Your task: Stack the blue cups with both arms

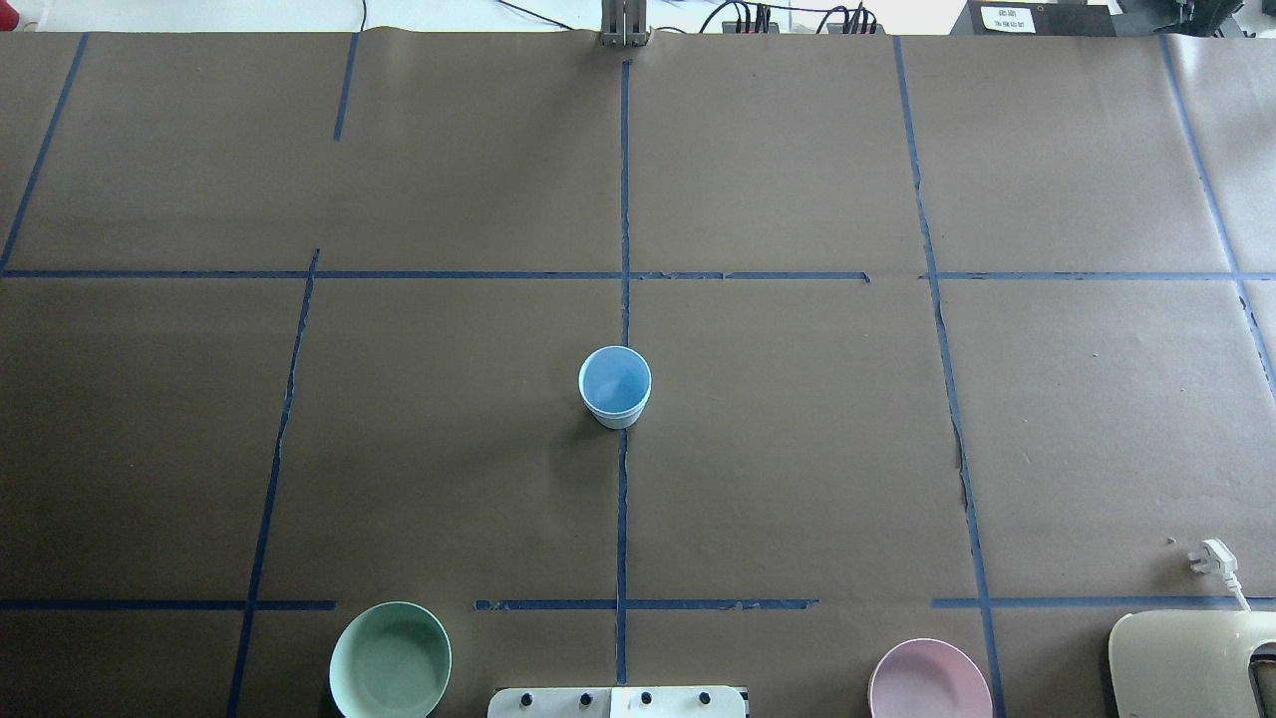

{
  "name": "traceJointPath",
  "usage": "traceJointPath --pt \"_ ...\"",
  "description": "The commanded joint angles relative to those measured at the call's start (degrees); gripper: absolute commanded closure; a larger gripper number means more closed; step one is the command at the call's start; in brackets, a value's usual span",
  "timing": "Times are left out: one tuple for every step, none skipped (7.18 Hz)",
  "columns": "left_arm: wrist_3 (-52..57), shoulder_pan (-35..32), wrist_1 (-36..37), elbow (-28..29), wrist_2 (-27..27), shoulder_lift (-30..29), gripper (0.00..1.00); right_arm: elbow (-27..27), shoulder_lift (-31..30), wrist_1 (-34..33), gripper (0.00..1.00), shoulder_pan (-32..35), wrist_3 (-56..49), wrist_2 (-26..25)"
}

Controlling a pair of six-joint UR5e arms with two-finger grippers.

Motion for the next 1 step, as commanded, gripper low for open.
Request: traceJointPath --pt "0.09 0.0 -0.03 0.0 0.0 -0.09 0.0 -0.03 -0.08 0.0 0.01 0.0 -0.03 0.02"
